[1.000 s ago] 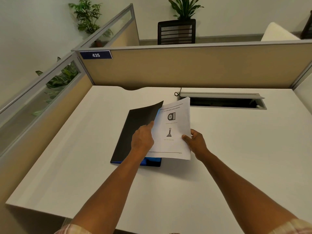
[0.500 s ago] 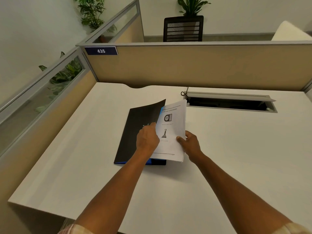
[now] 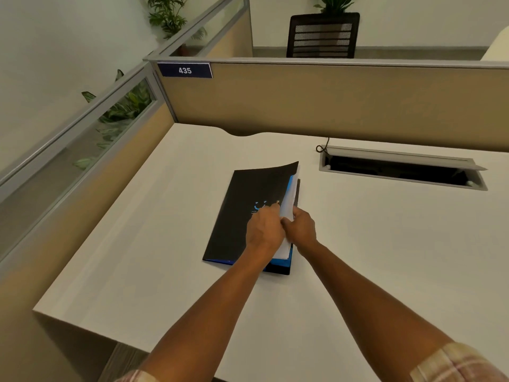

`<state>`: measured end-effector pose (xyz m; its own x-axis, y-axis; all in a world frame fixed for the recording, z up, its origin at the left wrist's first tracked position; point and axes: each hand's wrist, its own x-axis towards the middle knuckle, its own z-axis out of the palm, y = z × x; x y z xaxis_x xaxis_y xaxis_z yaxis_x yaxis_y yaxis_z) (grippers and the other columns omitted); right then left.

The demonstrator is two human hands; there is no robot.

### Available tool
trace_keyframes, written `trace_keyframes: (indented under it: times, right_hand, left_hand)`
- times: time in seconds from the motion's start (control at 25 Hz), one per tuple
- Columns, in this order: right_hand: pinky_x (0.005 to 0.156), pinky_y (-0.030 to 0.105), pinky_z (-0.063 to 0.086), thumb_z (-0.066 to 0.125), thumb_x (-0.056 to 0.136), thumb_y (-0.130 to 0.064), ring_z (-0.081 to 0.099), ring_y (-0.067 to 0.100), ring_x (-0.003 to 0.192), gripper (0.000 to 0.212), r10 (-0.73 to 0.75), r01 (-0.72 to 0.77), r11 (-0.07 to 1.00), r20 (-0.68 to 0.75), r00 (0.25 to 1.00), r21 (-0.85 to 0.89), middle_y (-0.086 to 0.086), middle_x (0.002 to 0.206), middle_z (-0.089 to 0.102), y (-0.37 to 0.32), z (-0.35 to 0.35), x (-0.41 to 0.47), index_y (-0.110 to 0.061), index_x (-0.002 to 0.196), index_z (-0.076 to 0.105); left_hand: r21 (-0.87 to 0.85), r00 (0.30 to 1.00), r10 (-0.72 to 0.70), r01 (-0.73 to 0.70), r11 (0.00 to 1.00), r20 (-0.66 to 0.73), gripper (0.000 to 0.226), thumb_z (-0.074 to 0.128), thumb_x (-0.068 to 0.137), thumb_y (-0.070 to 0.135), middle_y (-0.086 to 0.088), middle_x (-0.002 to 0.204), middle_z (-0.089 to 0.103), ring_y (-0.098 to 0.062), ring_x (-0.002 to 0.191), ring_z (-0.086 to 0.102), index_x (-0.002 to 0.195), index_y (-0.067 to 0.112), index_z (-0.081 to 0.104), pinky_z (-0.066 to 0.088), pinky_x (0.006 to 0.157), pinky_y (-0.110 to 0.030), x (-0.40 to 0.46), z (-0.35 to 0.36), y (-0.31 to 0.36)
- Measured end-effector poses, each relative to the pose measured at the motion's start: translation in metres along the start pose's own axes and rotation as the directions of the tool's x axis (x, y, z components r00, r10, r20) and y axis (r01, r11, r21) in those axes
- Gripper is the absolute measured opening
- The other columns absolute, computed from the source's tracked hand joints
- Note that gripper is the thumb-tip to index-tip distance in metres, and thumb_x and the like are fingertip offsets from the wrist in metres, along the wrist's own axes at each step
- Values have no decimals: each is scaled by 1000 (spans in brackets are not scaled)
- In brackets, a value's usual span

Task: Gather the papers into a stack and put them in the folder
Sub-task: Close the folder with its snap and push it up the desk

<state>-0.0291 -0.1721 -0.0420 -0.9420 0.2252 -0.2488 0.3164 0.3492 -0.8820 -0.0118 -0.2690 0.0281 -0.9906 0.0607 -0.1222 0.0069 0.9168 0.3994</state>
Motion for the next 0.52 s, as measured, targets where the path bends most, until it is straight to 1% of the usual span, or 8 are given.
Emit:
trace_keyframes:
  times: [0.08,0.12,0.16,0.24,0.32,0.4,0.44,0.52]
  right_hand:
    - [83,37,53,63,91,-24,64,23,92,22,-14,14,1000,4,1000,19,10,101,69,-2,10,4,-7,106,64]
    - [83,39,54,60,93,-23,65,25,90,17,-19,18,999,19,1000,38,12,96,69,-2,15,6,-7,98,64]
    - [84,41,54,55,95,-21,65,26,88,15,-15,13,998,39,999,58,13,92,68,-2,17,6,-9,90,62]
    - [86,42,53,48,98,-19,63,28,88,20,-7,1,997,74,997,79,11,88,65,-4,18,7,-16,80,56]
    - [91,44,52,47,98,-21,64,32,95,21,4,-16,995,125,992,97,12,91,64,-3,18,9,-23,79,53]
    - [96,48,52,48,97,-27,64,34,101,16,26,-42,996,187,982,81,17,99,66,-1,16,13,-22,84,55]
    - [96,48,52,49,97,-27,64,34,102,14,39,-45,999,200,979,25,18,102,66,1,16,17,-19,88,55]
    - [93,46,53,53,96,-24,64,33,101,9,74,-63,996,176,982,-69,14,101,66,8,12,24,-16,94,56]
  left_hand:
    - [-25,1000,-8,8,1000,-30,44,62,92,35,-8,122,64,-24,108,65,130,15,53,54,91,-36,3,-1,2]
    - [-30,999,-7,5,1000,-47,42,62,92,34,-8,120,65,-23,106,66,129,15,54,54,90,-34,4,-1,3]
    - [-32,998,-1,-1,999,-58,41,61,93,33,-8,119,65,-22,105,66,129,15,54,54,89,-33,5,-1,4]
    - [-41,998,10,-13,999,-60,40,59,94,31,-7,119,65,-21,106,66,131,16,53,53,92,-32,5,0,4]
    - [-49,999,5,-8,999,-47,41,58,95,29,-7,122,65,-22,109,65,133,15,52,51,95,-32,7,6,4]
    - [-36,1000,-11,10,999,-22,43,58,95,28,-9,123,64,-23,111,64,135,15,50,50,97,-34,9,10,4]
    - [-30,1000,-9,9,1000,-17,43,59,95,27,-9,123,64,-23,110,64,135,15,50,51,96,-34,10,11,4]
    - [-34,1000,-14,14,999,1,44,61,94,26,-9,122,64,-24,109,65,135,16,50,52,93,-34,13,13,4]
